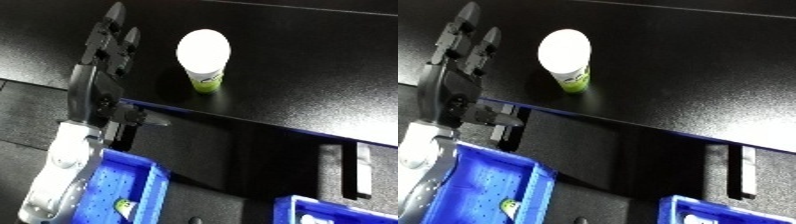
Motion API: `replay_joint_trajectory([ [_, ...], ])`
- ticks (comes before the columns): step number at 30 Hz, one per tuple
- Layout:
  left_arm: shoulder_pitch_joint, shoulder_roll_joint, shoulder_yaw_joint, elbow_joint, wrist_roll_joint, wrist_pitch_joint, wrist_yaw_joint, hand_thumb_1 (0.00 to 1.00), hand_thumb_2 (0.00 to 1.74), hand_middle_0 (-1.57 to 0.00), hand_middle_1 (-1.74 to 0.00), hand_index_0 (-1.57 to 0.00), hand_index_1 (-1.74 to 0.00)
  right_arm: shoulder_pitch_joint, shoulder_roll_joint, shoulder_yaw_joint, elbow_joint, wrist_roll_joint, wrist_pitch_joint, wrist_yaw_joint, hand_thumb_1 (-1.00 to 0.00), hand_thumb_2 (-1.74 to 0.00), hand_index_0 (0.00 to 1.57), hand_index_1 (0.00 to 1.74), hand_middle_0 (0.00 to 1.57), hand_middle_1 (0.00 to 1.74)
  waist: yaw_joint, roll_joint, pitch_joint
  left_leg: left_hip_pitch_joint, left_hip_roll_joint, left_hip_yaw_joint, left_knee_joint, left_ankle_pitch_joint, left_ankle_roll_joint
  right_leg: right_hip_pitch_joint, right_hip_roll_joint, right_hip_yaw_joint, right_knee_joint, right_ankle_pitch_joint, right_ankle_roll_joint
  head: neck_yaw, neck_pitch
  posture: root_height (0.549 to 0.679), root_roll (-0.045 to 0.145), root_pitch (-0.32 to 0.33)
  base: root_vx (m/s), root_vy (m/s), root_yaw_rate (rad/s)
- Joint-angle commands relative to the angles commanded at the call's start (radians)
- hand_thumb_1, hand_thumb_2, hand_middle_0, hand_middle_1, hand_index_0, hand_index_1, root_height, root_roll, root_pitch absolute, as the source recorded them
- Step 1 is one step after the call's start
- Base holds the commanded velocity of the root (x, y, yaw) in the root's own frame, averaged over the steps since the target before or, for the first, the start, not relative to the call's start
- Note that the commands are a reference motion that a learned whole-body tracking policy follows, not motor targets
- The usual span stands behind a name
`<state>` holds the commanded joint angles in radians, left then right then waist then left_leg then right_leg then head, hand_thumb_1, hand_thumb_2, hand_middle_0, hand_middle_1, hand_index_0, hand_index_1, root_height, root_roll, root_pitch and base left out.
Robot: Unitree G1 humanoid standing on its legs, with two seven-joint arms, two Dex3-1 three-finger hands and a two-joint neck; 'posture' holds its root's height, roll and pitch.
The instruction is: Pick up the object and place it into the box
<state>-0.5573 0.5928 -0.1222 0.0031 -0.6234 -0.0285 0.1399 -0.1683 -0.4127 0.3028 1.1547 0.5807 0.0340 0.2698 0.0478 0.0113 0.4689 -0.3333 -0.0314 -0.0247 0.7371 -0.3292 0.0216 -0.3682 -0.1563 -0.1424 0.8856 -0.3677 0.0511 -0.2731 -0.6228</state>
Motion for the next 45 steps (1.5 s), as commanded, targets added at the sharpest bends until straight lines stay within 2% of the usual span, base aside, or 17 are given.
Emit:
replay_joint_trajectory([
  [6,-0.078,0.027,-0.052,0.071,0.009,0.055,0.025,0.00,0.00,0.00,0.00,0.00,0.00,-0.020,-0.008,0.013,-0.010,0.001,0.014,0.000,0.00,0.00,0.00,0.00,0.00,0.00,-0.021,0.002,0.005,-0.012,0.005,0.013,0.020,-0.007,0.0047,-0.021,0.0041,0.015,0.013,0.001,0.0009,-0.025,0.016,0.624,0.027,-0.096,0.027,0.014,-0.066],
  [13,-0.164,0.035,-0.104,0.166,0.010,0.098,0.049,0.00,0.00,0.00,0.00,0.00,0.00,-0.042,-0.011,0.024,-0.017,-0.004,0.026,-0.004,0.00,0.00,0.00,0.00,0.00,0.00,-0.048,0.002,0.013,-0.027,0.012,0.027,0.044,-0.018,0.0094,-0.045,0.0092,0.033,0.024,0.004,0.0021,-0.050,0.041,0.621,0.026,-0.094,0.026,0.018,-0.077],
  [18,-0.220,0.032,-0.140,0.246,0.023,0.111,0.057,0.00,0.00,0.00,0.00,0.00,0.00,-0.058,-0.016,0.028,-0.019,-0.010,0.033,-0.006,0.00,0.00,0.00,0.00,0.00,0.00,-0.067,0.001,0.020,-0.034,0.017,0.037,0.054,-0.024,0.0132,-0.061,0.0139,0.047,0.025,0.010,0.0032,-0.062,0.065,0.620,0.025,-0.092,0.016,0.031,-0.069],
  [26,-0.315,0.023,-0.189,0.368,0.032,0.119,0.068,0.00,0.00,0.00,0.00,0.00,0.00,-0.088,-0.026,0.038,-0.029,-0.010,0.043,0.000,0.00,0.00,0.00,0.00,0.00,0.00,-0.093,-0.009,0.037,-0.054,0.030,0.055,0.073,-0.032,0.0198,-0.091,0.0205,0.064,0.031,0.022,0.0088,-0.087,0.104,0.618,0.019,-0.084,-0.002,0.016,-0.059],
  [34,-0.390,0.001,-0.227,0.441,0.036,0.105,0.058,0.40,0.70,-0.63,-0.70,-0.63,-0.70,-0.105,-0.018,0.049,-0.033,-0.004,0.045,-0.001,0.00,0.00,0.00,0.00,0.00,0.00,-0.106,-0.018,0.048,-0.061,0.035,0.061,0.088,-0.044,0.0247,-0.106,0.0234,0.070,0.036,0.025,0.0129,-0.130,0.121,0.616,0.016,-0.079,0.006,-0.005,-0.036],
  [41,-0.412,-0.016,-0.239,0.435,0.001,0.112,0.035,0.75,1.30,-1.18,-1.30,-1.18,-1.30,-0.105,-0.003,0.054,-0.032,-0.007,0.047,-0.006,0.00,0.00,0.00,0.00,0.00,0.00,-0.109,-0.014,0.047,-0.057,0.035,0.060,0.089,-0.050,0.0246,-0.099,0.0222,0.070,0.035,0.019,0.0108,-0.144,0.116,0.616,0.019,-0.079,0.019,-0.008,0.002],
  [45,-0.390,-0.049,-0.217,0.412,-0.175,0.130,-0.025,0.75,1.30,-1.18,-1.30,-1.18,-1.30,-0.102,0.004,0.055,-0.033,-0.009,0.046,-0.010,0.00,0.00,0.00,0.00,0.00,0.00,-0.109,-0.009,0.047,-0.053,0.032,0.055,0.090,-0.051,0.0237,-0.093,0.0233,0.069,0.034,0.015,0.0072,-0.146,0.108,0.616,0.021,-0.080,0.018,-0.013,0.026],
])
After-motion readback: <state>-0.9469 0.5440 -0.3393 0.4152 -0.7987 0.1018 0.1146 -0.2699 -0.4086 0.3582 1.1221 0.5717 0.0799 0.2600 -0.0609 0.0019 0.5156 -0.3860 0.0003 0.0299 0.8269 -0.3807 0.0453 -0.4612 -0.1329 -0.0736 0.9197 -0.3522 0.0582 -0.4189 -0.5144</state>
